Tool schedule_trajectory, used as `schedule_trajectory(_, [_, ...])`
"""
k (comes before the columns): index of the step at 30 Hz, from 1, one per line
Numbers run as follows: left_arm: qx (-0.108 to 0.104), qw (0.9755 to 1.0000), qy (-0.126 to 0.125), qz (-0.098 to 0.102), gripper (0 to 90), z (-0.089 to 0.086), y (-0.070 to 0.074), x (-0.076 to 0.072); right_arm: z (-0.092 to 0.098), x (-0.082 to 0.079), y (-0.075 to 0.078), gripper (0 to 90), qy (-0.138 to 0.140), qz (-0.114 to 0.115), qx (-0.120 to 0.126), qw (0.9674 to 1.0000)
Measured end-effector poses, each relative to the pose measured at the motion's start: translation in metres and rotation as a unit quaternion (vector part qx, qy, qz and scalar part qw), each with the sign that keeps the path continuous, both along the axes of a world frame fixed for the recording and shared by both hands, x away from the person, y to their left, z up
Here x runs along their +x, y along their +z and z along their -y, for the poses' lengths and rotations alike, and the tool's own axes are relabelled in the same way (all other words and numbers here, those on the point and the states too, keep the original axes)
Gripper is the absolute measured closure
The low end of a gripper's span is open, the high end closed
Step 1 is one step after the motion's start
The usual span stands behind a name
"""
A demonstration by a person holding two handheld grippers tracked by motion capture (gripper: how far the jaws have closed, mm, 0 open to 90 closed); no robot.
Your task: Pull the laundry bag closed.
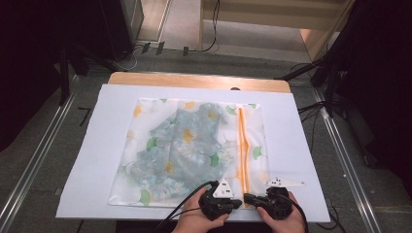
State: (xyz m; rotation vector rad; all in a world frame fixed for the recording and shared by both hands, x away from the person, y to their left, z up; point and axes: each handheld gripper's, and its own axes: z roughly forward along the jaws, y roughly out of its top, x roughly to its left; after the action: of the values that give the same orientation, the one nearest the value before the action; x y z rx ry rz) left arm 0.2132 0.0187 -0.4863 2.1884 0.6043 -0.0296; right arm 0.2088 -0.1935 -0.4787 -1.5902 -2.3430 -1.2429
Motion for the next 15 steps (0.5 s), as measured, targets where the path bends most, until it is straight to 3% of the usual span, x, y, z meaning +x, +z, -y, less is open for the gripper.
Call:
schedule_trajectory(4, [-0.002, 1.0, -0.004, -0.003, 90.0, -0.0006, -0.0004, 0.0009, -0.002, 0.0001, 0.001, 90.0, -0.005, 0.012, -0.015, 0.9998])
schedule_trajectory(9, [-0.004, 0.9999, -0.004, -0.011, 90.0, -0.0011, -0.0004, 0.0023, -0.0002, 0.0026, 0.0034, 90.0, -0.006, 0.014, -0.006, 0.9999])
schedule_trajectory(15, [-0.006, 0.9991, 0.002, -0.042, 90.0, -0.0006, 0.001, 0.0089, 0.0014, 0.0024, 0.003, 90.0, -0.002, 0.007, -0.005, 1.0])
